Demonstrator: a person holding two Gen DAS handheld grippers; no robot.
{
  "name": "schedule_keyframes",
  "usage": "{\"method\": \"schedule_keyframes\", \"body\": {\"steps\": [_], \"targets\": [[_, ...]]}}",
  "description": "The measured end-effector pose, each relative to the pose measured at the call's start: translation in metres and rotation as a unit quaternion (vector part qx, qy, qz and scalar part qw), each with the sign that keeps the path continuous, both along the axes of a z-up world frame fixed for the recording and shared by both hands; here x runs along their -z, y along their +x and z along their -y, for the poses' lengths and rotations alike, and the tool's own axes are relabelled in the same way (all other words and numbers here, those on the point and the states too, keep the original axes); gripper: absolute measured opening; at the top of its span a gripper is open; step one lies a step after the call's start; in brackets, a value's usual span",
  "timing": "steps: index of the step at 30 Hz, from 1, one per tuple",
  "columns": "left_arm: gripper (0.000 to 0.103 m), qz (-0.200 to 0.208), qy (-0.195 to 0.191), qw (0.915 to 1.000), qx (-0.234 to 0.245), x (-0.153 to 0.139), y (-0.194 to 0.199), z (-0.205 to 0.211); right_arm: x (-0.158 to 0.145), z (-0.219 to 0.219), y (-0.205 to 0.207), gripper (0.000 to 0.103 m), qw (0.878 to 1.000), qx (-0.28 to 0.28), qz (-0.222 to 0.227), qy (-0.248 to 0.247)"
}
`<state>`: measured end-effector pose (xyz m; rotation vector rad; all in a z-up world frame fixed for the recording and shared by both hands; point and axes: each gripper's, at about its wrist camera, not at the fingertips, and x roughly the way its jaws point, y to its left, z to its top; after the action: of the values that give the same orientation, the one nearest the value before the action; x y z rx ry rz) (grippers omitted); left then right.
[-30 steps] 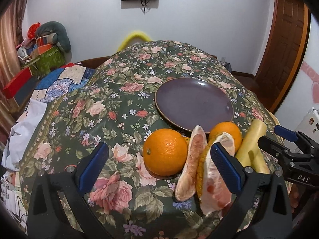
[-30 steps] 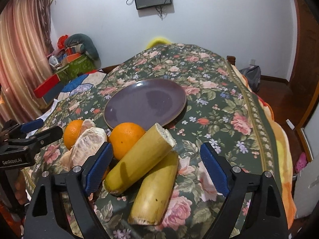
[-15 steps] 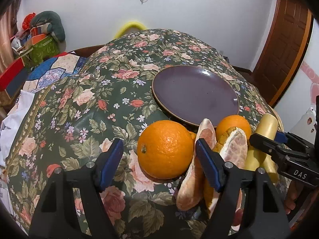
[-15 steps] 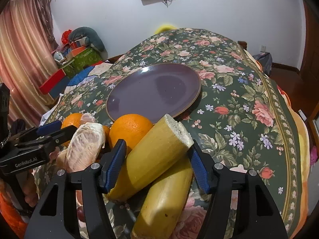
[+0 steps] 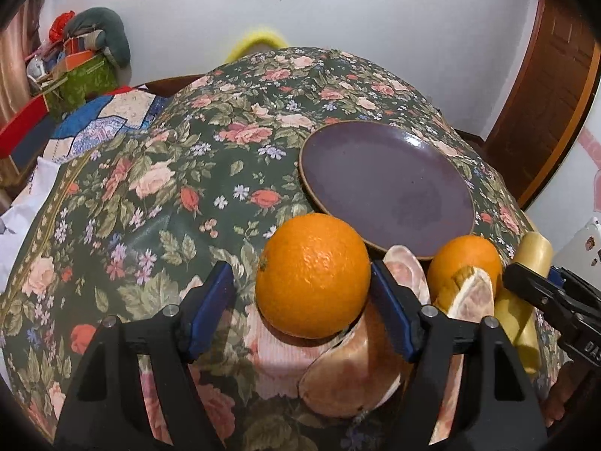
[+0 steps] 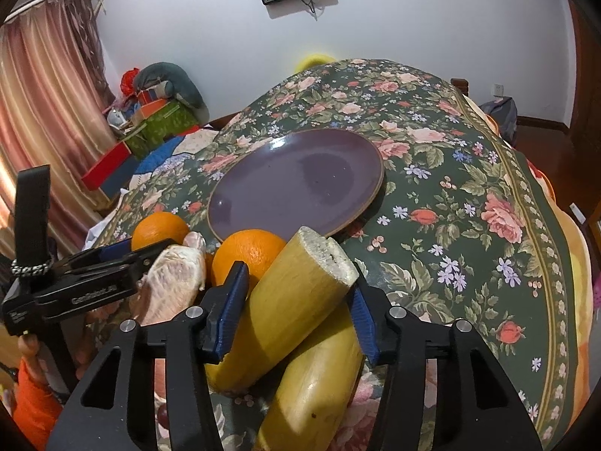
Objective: Organize fruits
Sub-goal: 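Grasp a yellow corn cob with the right gripper while the left gripper grasps an orange, then carry the corn cob onto the purple plate with the right gripper while the left places the orange there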
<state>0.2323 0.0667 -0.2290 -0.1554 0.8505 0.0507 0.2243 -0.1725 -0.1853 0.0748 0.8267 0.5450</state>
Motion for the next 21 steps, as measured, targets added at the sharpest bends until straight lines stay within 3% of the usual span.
{"method": "schedule_keyframes", "body": {"steps": [1,2,13,21], "targets": [[0.061,0.002,-0.001,1.0000,0.004,0.000,0.001,0.001,-0.001,-0.001,-0.001,0.046,1.000,-0.001,0.002,0.002],[0.060,0.003,-0.002,1.0000,0.008,0.000,0.001,0.002,-0.003,-0.002,-0.002,0.044,1.000,-0.002,0.004,0.004],[0.058,-0.001,0.007,0.9999,0.012,-0.010,-0.017,0.004,-0.028,-0.011,-0.015,0.033,0.999,-0.009,0.039,0.003],[0.058,0.031,0.003,0.9994,0.011,-0.043,-0.045,0.000,-0.048,-0.006,-0.027,0.033,0.998,0.001,0.055,0.008]]}}
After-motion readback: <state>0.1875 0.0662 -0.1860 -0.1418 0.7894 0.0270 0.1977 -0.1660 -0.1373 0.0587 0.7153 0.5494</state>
